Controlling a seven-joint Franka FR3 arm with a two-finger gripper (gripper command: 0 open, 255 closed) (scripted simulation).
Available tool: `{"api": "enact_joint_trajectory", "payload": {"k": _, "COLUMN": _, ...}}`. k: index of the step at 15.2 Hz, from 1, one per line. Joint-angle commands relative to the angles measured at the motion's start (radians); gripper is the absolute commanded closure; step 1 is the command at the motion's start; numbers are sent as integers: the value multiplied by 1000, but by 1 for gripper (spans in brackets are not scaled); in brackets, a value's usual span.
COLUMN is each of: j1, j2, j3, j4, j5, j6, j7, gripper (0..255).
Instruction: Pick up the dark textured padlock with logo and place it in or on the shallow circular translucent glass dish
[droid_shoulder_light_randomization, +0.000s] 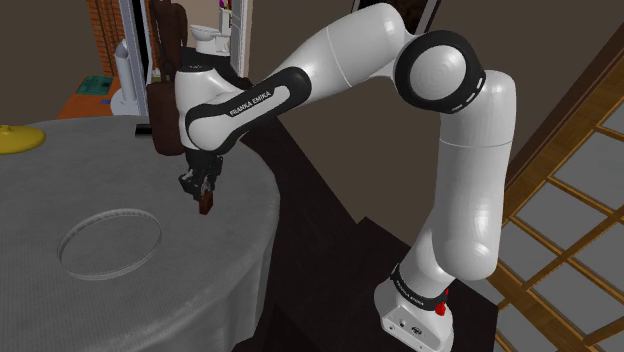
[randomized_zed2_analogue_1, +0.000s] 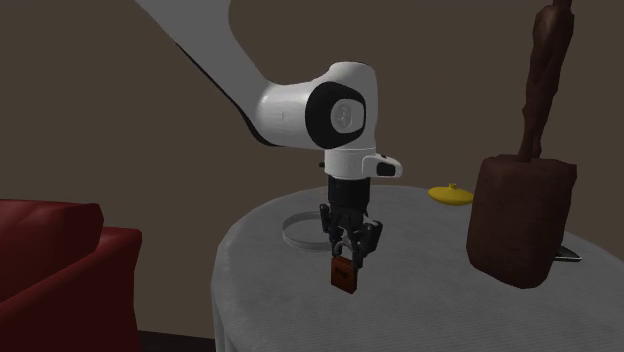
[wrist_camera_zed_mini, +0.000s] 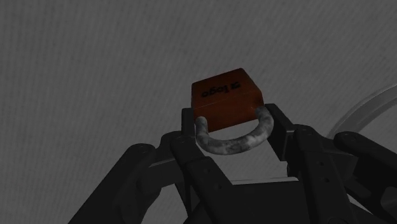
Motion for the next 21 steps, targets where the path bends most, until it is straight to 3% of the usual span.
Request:
{"api": "enact_joint_trajectory", "payload": {"k": 1, "j1": 0, "j2": 1, "j3": 0, "j4": -1, "j5": 0, "j6": 0, "j7": 0, "gripper": 255}}
{"api": "enact_joint_trajectory", "payload": {"k": 7, "j1": 0, "j2": 1, "j3": 0, "j4": -1, "j5": 0, "j6": 0, "j7": 0, "gripper": 255}}
{"api": "enact_joint_trajectory", "payload": {"k": 21, "j1": -8, "j2": -93, "j3": 13, "j4": 62, "j5": 30, "j6": -155, "j7": -22, "gripper": 255}}
